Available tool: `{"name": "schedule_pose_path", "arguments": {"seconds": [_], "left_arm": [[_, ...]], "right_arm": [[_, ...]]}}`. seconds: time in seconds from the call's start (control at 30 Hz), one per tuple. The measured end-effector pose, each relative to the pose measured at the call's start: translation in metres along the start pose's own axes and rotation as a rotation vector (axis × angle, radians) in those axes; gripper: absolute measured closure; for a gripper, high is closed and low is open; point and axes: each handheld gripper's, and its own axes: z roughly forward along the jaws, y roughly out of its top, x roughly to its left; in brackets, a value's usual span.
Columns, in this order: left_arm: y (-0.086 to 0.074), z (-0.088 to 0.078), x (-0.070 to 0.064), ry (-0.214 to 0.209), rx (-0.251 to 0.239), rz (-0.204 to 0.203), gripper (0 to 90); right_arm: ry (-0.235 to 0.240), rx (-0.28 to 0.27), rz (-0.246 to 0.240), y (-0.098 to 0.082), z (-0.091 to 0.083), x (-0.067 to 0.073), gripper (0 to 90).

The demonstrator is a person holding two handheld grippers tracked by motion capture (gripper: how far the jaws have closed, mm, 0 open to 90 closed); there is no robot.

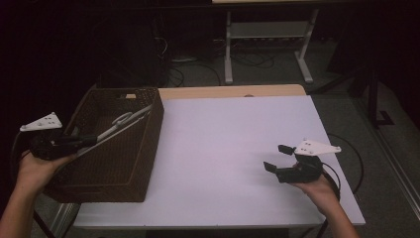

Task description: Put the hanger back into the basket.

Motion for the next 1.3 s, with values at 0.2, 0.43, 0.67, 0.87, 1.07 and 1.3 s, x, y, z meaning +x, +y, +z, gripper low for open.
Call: {"name": "schedule_pose_path", "arguments": {"seconds": [0.2, 0.43, 0.67, 0.87, 1.07, 1.3], "left_arm": [[-0.001, -0.001, 0.003, 0.011, -0.053, -0.005, 69.0], [0.008, -0.004, -0.007, 0.011, -0.119, -0.006, 50.1], [0.023, 0.0, -0.025, -0.035, -0.182, 0.002, 30.2], [0.036, 0.006, -0.044, -0.051, -0.249, -0.002, 17.6], [0.043, 0.019, -0.066, -0.084, -0.294, 0.007, 15.1], [0.05, 0.037, -0.09, -0.123, -0.347, 0.021, 11.7]], "right_arm": [[-0.002, -0.003, 0.001, 0.0, -0.001, -0.001, 17.9], [-0.002, -0.012, -0.003, 0.004, -0.003, 0.001, 17.5], [0.004, -0.04, -0.009, 0.017, -0.009, 0.003, 14.7], [-0.003, -0.085, -0.001, 0.031, -0.014, 0.002, 13.2], [-0.006, -0.109, -0.007, 0.037, -0.014, 0.002, 12.9], [0.0, -0.142, 0.0, 0.048, -0.013, 0.004, 11.7]]}}
